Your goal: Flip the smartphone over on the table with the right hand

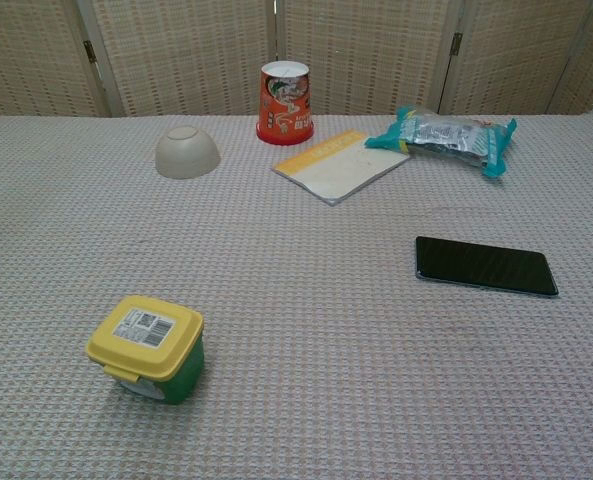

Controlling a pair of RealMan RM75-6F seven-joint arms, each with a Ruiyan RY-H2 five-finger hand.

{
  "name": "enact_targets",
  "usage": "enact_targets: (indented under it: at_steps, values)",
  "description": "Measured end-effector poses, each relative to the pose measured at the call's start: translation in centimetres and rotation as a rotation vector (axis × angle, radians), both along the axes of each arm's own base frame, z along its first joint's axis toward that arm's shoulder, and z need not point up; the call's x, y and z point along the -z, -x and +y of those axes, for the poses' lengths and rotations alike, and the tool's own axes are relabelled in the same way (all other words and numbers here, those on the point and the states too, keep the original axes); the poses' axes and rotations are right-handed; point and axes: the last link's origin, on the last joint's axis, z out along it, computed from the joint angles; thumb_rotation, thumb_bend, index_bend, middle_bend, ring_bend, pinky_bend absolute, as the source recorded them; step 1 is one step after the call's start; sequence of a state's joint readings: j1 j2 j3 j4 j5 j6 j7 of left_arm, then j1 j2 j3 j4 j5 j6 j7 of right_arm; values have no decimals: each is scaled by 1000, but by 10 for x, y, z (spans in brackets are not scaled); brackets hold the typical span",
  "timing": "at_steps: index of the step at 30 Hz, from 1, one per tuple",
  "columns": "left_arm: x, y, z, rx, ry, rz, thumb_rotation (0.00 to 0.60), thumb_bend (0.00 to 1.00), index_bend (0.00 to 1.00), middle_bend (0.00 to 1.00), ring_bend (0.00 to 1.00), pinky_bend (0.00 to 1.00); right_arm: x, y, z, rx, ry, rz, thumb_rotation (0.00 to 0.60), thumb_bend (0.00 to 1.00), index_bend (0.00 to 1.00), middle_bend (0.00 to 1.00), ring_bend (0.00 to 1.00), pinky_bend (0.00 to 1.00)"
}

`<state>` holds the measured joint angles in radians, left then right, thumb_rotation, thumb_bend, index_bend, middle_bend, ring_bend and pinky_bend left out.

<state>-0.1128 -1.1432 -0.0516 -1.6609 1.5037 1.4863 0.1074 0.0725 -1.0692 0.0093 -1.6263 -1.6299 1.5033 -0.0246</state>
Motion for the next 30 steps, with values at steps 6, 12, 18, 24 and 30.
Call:
enact_targets:
  at_steps: [6,12,18,24,30]
  values:
    - [0,0,0,1,-2,-1,600,201,276,215,164,252,2,0,-2,0,-4,-2,600,197,240,262,213,323]
    - [0,2,-1,-3,-7,-4,600,200,276,215,164,252,4,-2,-3,-3,-6,0,600,196,240,262,213,323]
    - [1,1,0,4,-3,-13,600,201,276,215,164,252,14,-5,-11,-11,-30,-4,600,195,240,262,213,323]
    - [-1,2,-3,5,-9,-21,600,201,276,215,163,252,41,-14,-37,-32,-117,-8,600,228,240,263,213,323]
    - [-4,8,-8,-13,-11,-21,600,201,276,215,163,252,82,-28,-73,-52,-187,-30,600,277,240,282,213,323]
